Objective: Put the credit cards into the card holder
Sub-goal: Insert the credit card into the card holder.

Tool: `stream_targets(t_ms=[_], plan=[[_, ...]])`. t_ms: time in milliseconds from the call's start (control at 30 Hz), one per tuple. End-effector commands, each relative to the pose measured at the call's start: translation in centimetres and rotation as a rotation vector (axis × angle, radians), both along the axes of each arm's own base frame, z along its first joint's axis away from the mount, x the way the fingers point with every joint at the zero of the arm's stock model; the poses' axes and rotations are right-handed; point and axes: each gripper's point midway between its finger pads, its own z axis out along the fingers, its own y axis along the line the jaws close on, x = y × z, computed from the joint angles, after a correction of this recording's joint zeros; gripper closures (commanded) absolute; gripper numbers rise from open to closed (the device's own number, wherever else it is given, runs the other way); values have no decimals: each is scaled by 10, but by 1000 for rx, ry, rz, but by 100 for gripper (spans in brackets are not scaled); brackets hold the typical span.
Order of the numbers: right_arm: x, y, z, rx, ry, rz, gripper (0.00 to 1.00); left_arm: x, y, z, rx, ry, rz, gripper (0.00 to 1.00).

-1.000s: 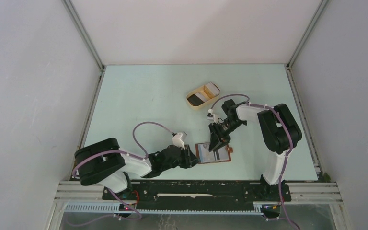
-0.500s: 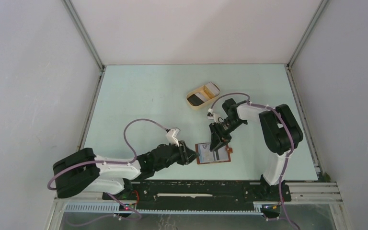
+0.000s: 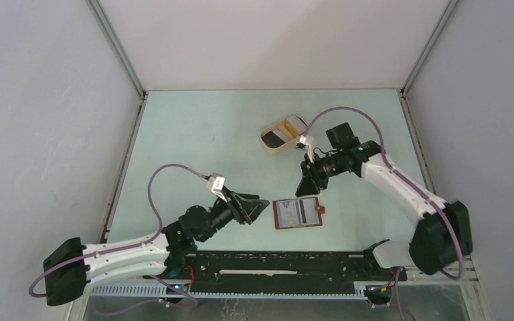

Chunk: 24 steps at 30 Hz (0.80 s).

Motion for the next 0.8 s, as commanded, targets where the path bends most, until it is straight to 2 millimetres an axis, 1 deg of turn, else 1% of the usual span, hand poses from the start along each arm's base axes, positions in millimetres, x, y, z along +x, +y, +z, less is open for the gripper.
stream_targets(t_ms=[0,33,67,100,133,167,233,267,300,367,400,467,567,600,700,767], plan=[[-17,7,52,162,-368,180,60,10,22,15,0,-105,85,26],[-26,8,60,199,-451,252,60,10,25,19,-14,-113,94,18],[-32,8,63,221,-538,324,58,10,27,21,-24,-118,101,9],[-38,7,63,237,-602,383,56,10,28,22,-31,-122,104,2],[-44,6,60,246,-633,437,51,9,29,23,-38,-128,98,0],[-48,5,57,256,-659,486,47,8,28,25,-44,-135,91,0],[-49,6,47,258,-653,533,46,1,22,27,-53,-142,45,0],[-48,7,41,253,-629,538,48,-1,19,28,-59,-141,28,0],[-46,9,34,248,-602,533,52,-3,16,26,-65,-133,9,0],[-41,9,13,211,-570,518,59,-7,10,22,-77,-111,-24,0],[-36,7,1,167,-581,514,61,-9,8,20,-83,-102,-37,0],[-24,3,-21,72,-616,495,66,-10,4,14,-87,-80,-48,2],[-9,-3,-48,-30,-611,458,72,-8,2,3,-86,-52,-45,9],[-6,-5,-53,-62,-611,455,75,-8,1,-1,-85,-43,-43,12],[5,-9,-73,-150,-597,443,84,-5,-4,-12,-70,-8,-38,23],[7,-7,-80,-176,-589,441,88,-3,-7,-21,-53,18,-32,35]])
